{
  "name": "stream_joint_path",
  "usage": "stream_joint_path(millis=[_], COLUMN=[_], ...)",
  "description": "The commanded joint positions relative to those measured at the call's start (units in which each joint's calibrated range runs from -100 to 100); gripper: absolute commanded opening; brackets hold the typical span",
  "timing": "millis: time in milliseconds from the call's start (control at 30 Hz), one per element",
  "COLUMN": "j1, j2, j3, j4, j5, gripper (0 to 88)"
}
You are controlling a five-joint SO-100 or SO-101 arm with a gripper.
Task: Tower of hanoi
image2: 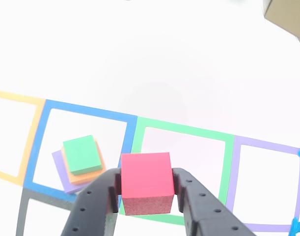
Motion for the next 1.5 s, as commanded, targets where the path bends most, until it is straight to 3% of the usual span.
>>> stream_joint_path(millis=[0, 233, 467, 933, 1133, 1467], j1=[-4.74, -9.82, -10.78, -12.60, -14.32, -15.57], j2=[1.59, 3.68, 1.99, -8.83, -4.96, 2.47], j3=[-24.77, -43.59, -38.31, 17.14, 31.14, 38.51], j4=[18.30, 31.26, 30.53, -20.24, -39.92, -54.90], j5=[0.00, 0.00, 0.00, 0.00, 0.00, 0.00], gripper=[4.4, 4.2, 4.3, 4.5, 4.5, 4.8])
